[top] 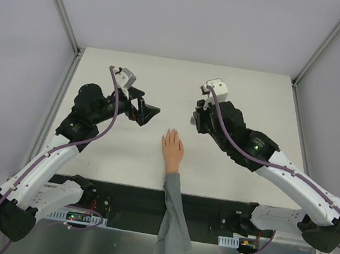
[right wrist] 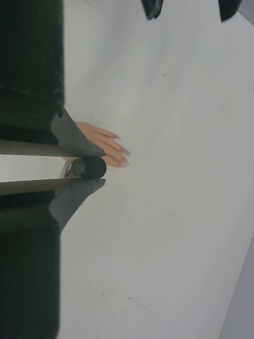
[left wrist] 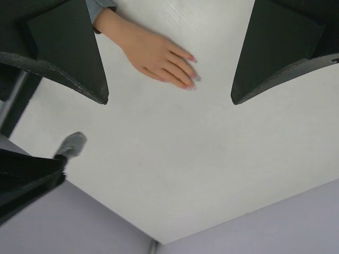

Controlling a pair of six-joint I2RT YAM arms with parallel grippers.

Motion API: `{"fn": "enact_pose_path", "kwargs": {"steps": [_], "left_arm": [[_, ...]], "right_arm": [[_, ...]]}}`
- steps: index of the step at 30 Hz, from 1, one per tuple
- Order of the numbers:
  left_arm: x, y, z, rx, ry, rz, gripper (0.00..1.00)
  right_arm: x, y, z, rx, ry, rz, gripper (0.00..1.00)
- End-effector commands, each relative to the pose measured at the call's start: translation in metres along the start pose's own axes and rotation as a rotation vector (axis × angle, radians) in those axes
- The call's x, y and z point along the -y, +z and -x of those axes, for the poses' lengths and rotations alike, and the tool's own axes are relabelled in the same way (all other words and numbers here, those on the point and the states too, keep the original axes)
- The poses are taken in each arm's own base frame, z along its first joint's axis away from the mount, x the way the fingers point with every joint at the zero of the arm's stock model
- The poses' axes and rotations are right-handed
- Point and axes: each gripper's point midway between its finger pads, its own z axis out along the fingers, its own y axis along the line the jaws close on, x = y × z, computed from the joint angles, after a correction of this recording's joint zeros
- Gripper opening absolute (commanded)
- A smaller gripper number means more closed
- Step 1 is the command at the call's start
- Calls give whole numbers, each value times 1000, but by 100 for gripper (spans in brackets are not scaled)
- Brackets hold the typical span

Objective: Paint the nails

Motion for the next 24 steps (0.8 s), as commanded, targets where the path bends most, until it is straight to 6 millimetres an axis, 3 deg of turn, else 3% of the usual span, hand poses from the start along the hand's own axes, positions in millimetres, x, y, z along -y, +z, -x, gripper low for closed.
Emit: {"fn": "enact_pose_path", "kwargs": {"steps": [1, 5, 10, 13, 22, 24], "left_arm": [[-42, -11, 22, 36, 19, 278, 99], [-58, -18, 25, 43, 14, 375, 99], [-63, -23, 22, 36, 4, 419, 99], [-65, -24, 21, 35, 0, 431, 99], [-65, -24, 19, 32, 0, 429, 99], [-66, -24, 19, 33, 0, 433, 99]], "right_arm": [[47, -12, 9, 103, 193, -202, 0], [105, -16, -26, 119, 312, -461, 0], [173, -25, -97, 89, 415, -758, 1], [202, -31, -142, 68, 466, -897, 0], [241, -11, -217, -36, 556, -1012, 0], [246, -10, -224, -51, 573, -1035, 0]]}}
